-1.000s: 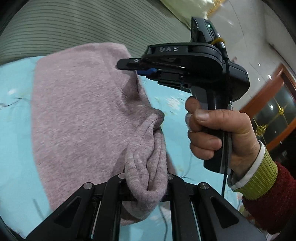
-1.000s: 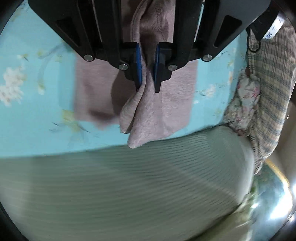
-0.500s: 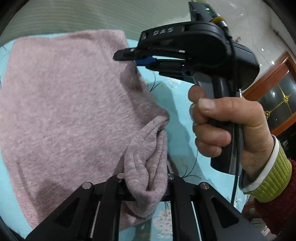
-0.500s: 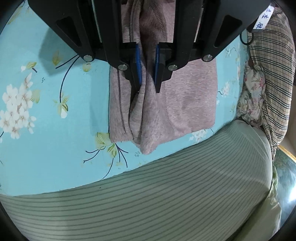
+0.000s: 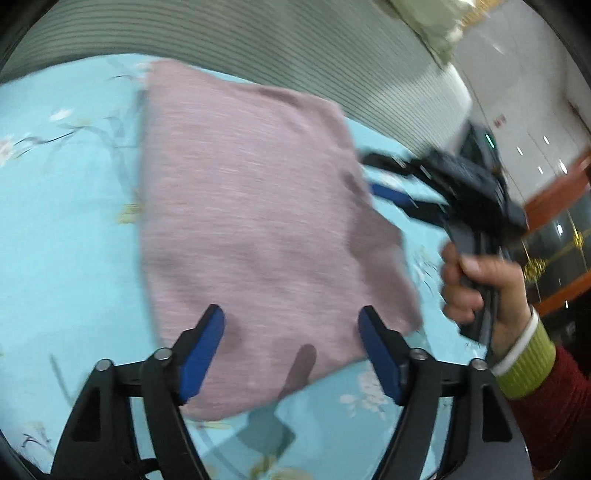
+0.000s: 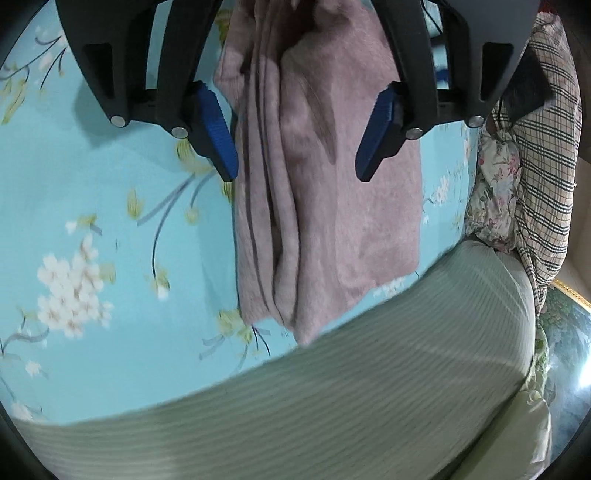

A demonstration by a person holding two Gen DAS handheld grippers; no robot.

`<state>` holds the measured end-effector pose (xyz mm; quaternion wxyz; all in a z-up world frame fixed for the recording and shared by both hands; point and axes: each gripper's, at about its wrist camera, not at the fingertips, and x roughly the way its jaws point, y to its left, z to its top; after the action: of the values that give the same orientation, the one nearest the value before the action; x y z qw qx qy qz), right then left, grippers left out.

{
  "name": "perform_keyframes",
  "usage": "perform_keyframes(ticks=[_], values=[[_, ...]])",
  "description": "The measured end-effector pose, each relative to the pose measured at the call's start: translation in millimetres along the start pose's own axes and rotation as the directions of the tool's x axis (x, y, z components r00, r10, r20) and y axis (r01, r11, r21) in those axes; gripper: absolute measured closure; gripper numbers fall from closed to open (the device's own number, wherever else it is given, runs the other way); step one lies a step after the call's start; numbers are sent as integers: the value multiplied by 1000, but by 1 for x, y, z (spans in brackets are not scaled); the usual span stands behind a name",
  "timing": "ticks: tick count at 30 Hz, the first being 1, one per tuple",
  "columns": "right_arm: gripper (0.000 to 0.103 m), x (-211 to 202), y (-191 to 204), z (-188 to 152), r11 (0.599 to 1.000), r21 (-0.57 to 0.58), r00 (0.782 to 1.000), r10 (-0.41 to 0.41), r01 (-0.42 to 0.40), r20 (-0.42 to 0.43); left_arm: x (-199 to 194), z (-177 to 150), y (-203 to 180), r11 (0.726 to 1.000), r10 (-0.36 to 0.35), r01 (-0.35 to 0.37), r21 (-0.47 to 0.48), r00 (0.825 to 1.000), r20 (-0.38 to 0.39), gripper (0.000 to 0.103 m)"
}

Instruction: Fold small clothes

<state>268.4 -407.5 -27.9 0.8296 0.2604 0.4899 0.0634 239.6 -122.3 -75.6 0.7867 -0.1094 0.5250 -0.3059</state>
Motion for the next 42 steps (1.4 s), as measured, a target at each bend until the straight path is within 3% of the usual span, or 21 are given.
perform_keyframes(ticks=[4,12,18,20,21,22,24,28,35,42], values=[[36,11,-5,-2,1000,6,999,13,-13,-45,-5,28,44,993,4,-3,-122,1000,9,23],[34,18,-17,0,998,40,997,42,-40,-69,22,74,75,982,-12,11,-188,1000,-3,19],[33,32,-24,3,994,37,991,102,-99,-87,58,77,89,968,-60,46,-247,997,-49,19],[41,36,-23,3,994,29,990,112,-110,-90,64,79,88,968,-64,53,-243,997,-38,21],[55,38,-22,3,993,32,988,120,-117,-99,65,80,86,971,-56,47,-233,998,-32,28],[59,41,-23,2,992,44,986,126,-122,-107,67,82,85,975,-47,39,-219,998,-30,41],[66,39,-21,0,991,48,987,127,-123,-94,68,84,83,976,-55,47,-212,998,-30,54],[71,28,0,-5,990,13,988,143,-142,-67,44,80,76,981,-63,62,-181,998,2,67],[71,44,68,-27,965,-66,962,245,-254,-124,-27,61,80,985,-41,54,-167,996,79,69],[71,99,134,-58,935,-111,923,304,-336,-235,-100,16,123,972,68,-40,-231,991,116,69]])
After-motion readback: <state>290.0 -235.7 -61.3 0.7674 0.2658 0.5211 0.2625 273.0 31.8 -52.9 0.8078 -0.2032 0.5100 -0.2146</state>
